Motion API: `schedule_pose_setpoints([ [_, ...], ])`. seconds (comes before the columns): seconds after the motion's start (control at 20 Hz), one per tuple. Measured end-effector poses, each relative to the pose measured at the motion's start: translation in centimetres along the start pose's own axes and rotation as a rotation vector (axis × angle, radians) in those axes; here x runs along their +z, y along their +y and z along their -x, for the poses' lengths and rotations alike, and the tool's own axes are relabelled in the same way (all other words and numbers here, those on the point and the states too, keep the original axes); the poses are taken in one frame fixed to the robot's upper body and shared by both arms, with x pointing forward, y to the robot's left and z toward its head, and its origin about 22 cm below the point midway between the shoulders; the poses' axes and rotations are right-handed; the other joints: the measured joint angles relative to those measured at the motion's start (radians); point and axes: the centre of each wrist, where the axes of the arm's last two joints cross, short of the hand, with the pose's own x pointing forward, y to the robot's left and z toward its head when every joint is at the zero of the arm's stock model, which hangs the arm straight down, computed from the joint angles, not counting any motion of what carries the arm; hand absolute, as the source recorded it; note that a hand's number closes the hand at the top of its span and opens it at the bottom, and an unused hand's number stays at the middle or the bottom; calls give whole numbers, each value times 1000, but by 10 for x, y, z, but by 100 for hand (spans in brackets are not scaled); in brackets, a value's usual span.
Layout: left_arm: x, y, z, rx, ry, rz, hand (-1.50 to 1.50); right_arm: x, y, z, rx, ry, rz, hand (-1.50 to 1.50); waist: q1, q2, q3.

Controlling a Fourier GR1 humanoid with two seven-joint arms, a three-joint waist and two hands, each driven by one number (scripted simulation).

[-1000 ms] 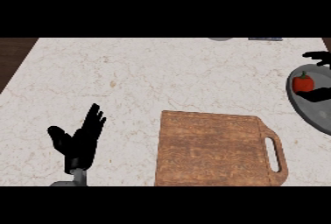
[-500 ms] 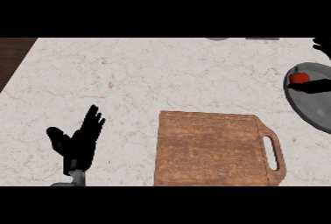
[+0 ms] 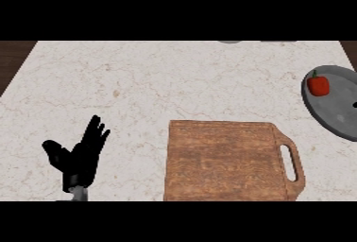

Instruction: Pick the bell pepper from the cutting board and place it in the pan

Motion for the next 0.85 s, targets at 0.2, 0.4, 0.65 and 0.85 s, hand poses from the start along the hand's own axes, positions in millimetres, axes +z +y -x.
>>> schedule_pose_setpoints([
  [0.2,2,1,2,8,4,-9,0,18,-26,-4,-40,42,-18,-150,-13,-4,1],
  [0.4,3,5,4,10,1,-21,0,30,-45,-10,-37,69,-38,-150,-23,-9,1],
  [0.65,4,2,4,10,11,-29,0,46,-57,-9,-23,90,-28,-150,-31,-12,0],
  [0.85,3,1,3,9,12,-31,0,60,-64,-3,-11,107,-14,-150,-34,-14,0],
])
